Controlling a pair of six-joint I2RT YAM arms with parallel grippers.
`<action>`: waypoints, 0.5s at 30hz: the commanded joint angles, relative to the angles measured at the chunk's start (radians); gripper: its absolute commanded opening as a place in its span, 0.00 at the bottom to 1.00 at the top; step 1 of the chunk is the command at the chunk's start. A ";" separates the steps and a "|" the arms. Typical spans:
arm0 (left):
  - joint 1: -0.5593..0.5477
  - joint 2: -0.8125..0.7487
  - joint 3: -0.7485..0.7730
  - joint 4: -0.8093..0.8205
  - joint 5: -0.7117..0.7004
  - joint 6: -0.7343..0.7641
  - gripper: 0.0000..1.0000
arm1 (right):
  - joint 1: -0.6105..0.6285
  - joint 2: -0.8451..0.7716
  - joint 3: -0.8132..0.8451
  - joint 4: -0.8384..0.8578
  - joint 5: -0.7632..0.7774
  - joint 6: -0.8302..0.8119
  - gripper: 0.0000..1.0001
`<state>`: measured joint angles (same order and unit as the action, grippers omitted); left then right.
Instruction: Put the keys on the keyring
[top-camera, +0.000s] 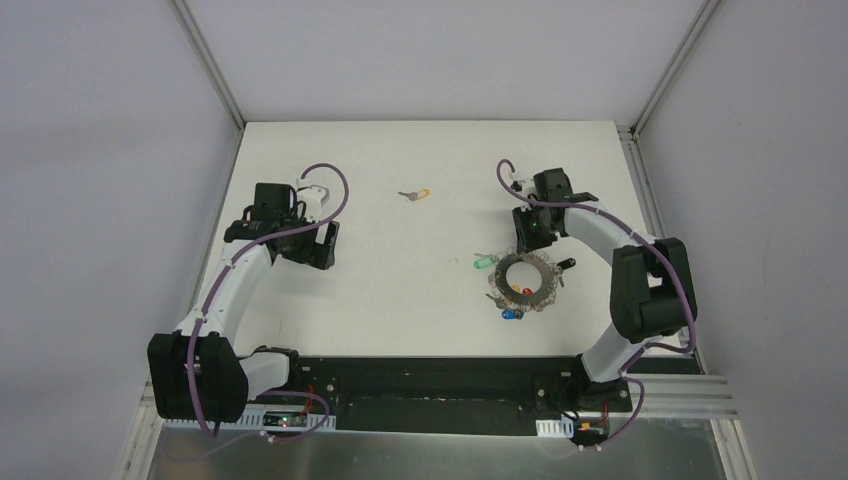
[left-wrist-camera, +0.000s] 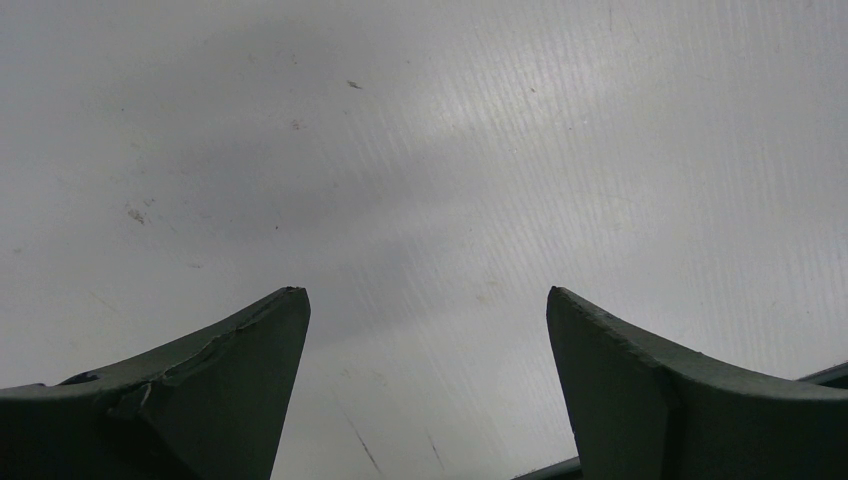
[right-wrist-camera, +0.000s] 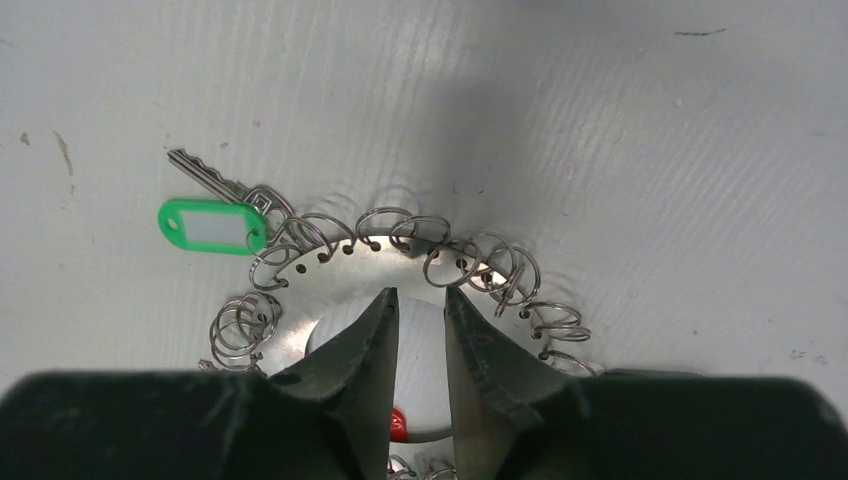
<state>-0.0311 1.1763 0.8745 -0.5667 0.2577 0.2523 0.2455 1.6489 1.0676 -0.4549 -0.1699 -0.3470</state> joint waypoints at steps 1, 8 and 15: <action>0.005 0.003 0.032 -0.016 0.020 0.017 0.92 | -0.010 0.030 0.046 -0.027 -0.009 0.028 0.25; 0.005 0.008 0.032 -0.017 0.018 0.020 0.91 | -0.030 0.056 0.062 -0.027 -0.018 0.043 0.24; 0.005 0.008 0.034 -0.021 0.016 0.021 0.91 | -0.041 0.094 0.104 -0.037 -0.064 0.054 0.24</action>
<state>-0.0311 1.1786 0.8749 -0.5674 0.2588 0.2543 0.2119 1.7271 1.1202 -0.4694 -0.1974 -0.3138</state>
